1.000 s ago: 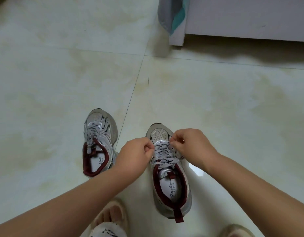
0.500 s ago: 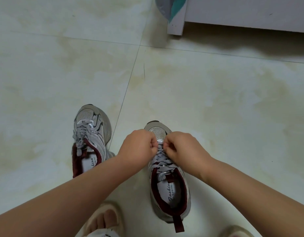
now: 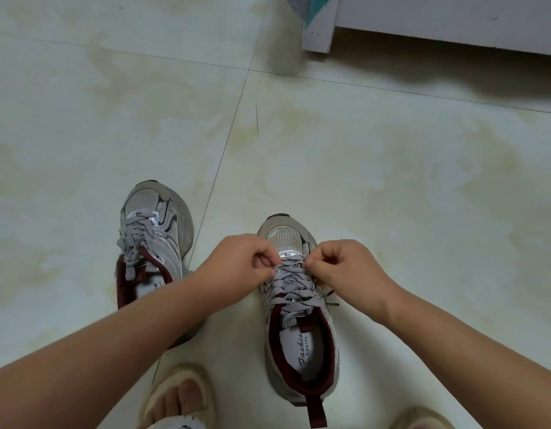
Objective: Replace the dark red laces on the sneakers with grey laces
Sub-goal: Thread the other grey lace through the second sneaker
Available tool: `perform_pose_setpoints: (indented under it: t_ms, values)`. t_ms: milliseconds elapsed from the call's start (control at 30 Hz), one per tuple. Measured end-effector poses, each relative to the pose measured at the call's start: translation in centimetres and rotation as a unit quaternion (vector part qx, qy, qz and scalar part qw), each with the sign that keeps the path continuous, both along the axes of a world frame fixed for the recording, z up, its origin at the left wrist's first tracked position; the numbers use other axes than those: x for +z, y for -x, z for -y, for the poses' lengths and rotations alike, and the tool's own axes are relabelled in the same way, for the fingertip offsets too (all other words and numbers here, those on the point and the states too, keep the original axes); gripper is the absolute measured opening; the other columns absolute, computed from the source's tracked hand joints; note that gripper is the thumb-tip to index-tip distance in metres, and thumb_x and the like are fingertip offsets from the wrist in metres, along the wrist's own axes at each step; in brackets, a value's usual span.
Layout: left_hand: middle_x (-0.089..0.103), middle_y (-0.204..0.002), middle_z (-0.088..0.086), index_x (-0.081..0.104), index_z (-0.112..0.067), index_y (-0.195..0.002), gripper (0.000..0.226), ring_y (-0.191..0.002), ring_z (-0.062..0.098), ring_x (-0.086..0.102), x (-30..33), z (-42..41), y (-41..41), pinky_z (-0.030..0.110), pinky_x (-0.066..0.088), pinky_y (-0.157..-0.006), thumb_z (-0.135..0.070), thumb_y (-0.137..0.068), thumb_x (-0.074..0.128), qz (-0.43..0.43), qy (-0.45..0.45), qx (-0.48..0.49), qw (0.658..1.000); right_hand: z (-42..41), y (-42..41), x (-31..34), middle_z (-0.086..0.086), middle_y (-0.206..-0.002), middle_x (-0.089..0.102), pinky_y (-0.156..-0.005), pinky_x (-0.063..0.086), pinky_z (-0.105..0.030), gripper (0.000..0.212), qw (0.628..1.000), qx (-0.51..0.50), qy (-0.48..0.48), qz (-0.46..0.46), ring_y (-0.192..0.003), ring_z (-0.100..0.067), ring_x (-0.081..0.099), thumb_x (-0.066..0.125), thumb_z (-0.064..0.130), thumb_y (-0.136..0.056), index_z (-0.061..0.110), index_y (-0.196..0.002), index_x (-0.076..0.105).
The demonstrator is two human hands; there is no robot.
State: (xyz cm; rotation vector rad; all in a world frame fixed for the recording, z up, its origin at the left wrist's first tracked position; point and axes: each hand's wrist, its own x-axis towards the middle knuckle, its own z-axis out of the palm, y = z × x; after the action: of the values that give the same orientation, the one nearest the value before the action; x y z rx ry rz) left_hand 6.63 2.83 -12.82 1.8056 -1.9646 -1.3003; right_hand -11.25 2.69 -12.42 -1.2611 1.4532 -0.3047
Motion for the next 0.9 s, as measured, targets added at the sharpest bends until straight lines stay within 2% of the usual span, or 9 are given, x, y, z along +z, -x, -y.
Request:
perform_pose_setpoints:
  t_ms: [167, 233, 367, 433, 533, 667, 733, 833, 900]
  values:
    - [0.055, -0.059, -0.015, 0.066, -0.018, -0.072, 0.015, -0.053, -0.007, 0.052, 0.3, 1.3, 0.4, 0.006, 0.040, -0.056, -0.004, -0.076, 0.067, 0.041, -0.016, -0.058, 0.997, 0.7, -0.5, 0.1, 0.007, -0.062, 0.059, -0.065, 0.046, -0.025, 0.016, 0.995, 0.047, 0.045, -0.070, -0.059, -0.009, 0.053, 0.061, 0.012, -0.083, 0.017, -0.068, 0.063]
    - [0.054, -0.060, -0.014, 0.057, -0.024, -0.067, 0.021, -0.055, -0.002, 0.051, 0.3, 1.1, 0.6, 0.017, 0.044, -0.062, -0.008, -0.077, 0.064, 0.066, -0.006, -0.071, 0.995, 0.9, -0.6, 0.1, 0.008, -0.064, 0.058, -0.065, 0.047, -0.026, 0.016, 0.991, 0.056, 0.061, -0.101, -0.062, -0.010, 0.054, 0.066, 0.014, -0.080, 0.021, -0.068, 0.059]
    - [0.050, -0.064, -0.006, 0.042, -0.020, -0.071, 0.016, -0.063, 0.016, 0.046, 0.3, 0.6, 1.6, 0.029, 0.034, -0.058, -0.012, -0.079, 0.053, 0.126, 0.047, -0.077, 0.988, 1.2, -1.2, 0.5, 0.003, -0.075, 0.062, -0.059, 0.041, -0.022, 0.011, 0.981, 0.089, 0.052, -0.162, -0.070, -0.014, 0.056, 0.069, 0.020, -0.079, 0.018, -0.074, 0.060]
    - [0.044, -0.063, 0.001, 0.037, -0.013, -0.078, 0.012, -0.064, 0.023, 0.042, 0.1, 0.5, 2.2, 0.032, 0.027, -0.056, -0.011, -0.082, 0.047, 0.160, 0.077, -0.071, 0.982, 1.1, -1.6, 0.9, -0.001, -0.083, 0.064, -0.062, 0.043, -0.024, 0.006, 0.972, 0.104, 0.070, -0.201, -0.078, -0.018, 0.059, 0.065, 0.019, -0.081, 0.015, -0.078, 0.062]
    - [0.033, -0.058, -0.001, 0.028, -0.013, -0.085, 0.014, -0.063, 0.026, 0.038, -0.3, 0.0, 2.8, 0.031, 0.024, -0.057, -0.010, -0.085, 0.042, 0.195, 0.117, -0.064, 0.972, 0.9, -2.3, 1.2, -0.008, -0.090, 0.066, -0.069, 0.046, -0.029, 0.013, 0.948, 0.150, 0.109, -0.259, -0.082, -0.026, 0.059, 0.054, 0.015, -0.084, 0.008, -0.087, 0.065]
    - [0.042, -0.058, -0.004, 0.036, -0.017, -0.086, 0.012, -0.059, 0.020, 0.042, -0.8, -0.9, 1.9, 0.030, 0.029, -0.057, -0.012, -0.089, 0.046, 0.102, 0.138, -0.017, 0.985, 0.8, -2.4, 1.4, -0.011, -0.093, 0.063, -0.065, 0.038, -0.030, 0.016, 0.929, 0.201, 0.139, -0.279, -0.077, -0.026, 0.049, 0.046, 0.011, -0.087, 0.006, -0.093, 0.060]
    - [0.049, -0.060, -0.009, 0.044, -0.022, -0.080, 0.016, -0.057, 0.007, 0.045, -0.7, -0.9, 1.0, 0.020, 0.035, -0.057, -0.014, -0.087, 0.056, 0.038, 0.075, -0.002, 0.996, 0.6, -2.1, 1.3, -0.010, -0.093, 0.062, -0.067, 0.036, -0.032, 0.013, 0.924, 0.220, 0.164, -0.266, -0.081, -0.027, 0.051, 0.043, 0.013, -0.089, 0.008, -0.091, 0.056]
    - [0.052, -0.062, -0.010, 0.053, -0.027, -0.070, 0.025, -0.056, 0.002, 0.047, -0.7, -0.7, 0.4, 0.010, 0.040, -0.057, -0.008, -0.080, 0.067, -0.050, -0.006, 0.044, 0.998, 0.4, -1.6, 1.3, -0.005, -0.083, 0.054, -0.064, 0.031, -0.033, 0.010, 0.916, 0.254, 0.194, -0.243, -0.077, -0.026, 0.046, 0.040, 0.015, -0.090, 0.014, -0.082, 0.044]
    - [0.050, -0.058, -0.011, 0.055, -0.026, -0.065, 0.028, -0.053, -0.002, 0.047, -0.7, -0.5, 0.5, 0.007, 0.038, -0.054, -0.004, -0.078, 0.068, -0.059, -0.014, 0.053, 0.997, 0.7, -1.5, 1.2, -0.002, -0.080, 0.046, -0.063, 0.028, -0.032, 0.009, 0.905, 0.287, 0.208, -0.236, -0.075, -0.025, 0.043, 0.040, 0.015, -0.091, 0.015, -0.082, 0.040]
